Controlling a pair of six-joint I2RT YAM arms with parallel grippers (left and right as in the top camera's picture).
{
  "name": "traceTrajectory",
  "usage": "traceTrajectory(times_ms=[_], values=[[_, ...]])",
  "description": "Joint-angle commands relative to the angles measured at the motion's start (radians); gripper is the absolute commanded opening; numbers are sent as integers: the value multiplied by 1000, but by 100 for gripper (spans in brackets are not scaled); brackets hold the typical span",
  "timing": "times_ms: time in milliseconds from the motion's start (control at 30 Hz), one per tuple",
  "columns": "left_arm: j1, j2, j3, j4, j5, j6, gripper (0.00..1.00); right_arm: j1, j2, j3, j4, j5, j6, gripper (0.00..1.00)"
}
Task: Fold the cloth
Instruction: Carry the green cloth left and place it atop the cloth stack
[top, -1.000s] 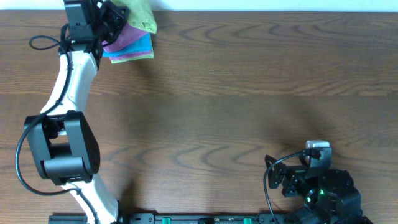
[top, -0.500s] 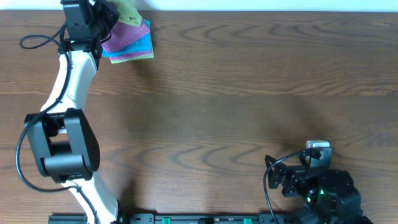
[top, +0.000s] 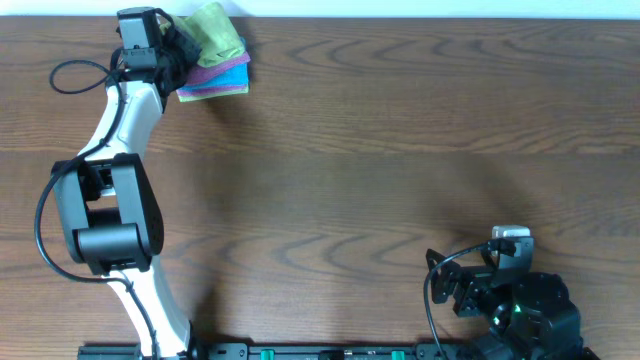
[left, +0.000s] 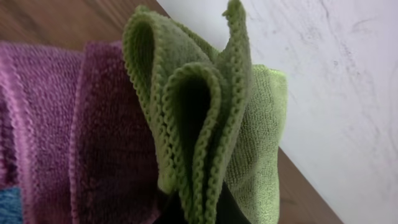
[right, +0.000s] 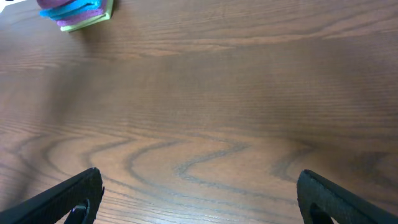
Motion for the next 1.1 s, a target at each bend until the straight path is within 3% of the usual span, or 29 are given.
traceTrajectory(times_ms=[0,200,300,400,567,1067], values=[[14,-5,16,-7,-27,50,6,-9,-5,-6,-3,10,11,99],[27,-5,16,-14,-29,50,8,-9,-5,-6,-3,10,11,99],[28,-5,16,-19,-29,58,26,-9,-5,-6,-3,10,11,99],[28,-6,16,-19,-18,66,33,-9,-5,-6,-3,10,11,99],[28,-25,16,-29,-19,104,59,-9,-5,-6,-3,10,11,99],[55,-173,16,-188,-49,243,88,-9,-5,-6,-3,10,11,99]])
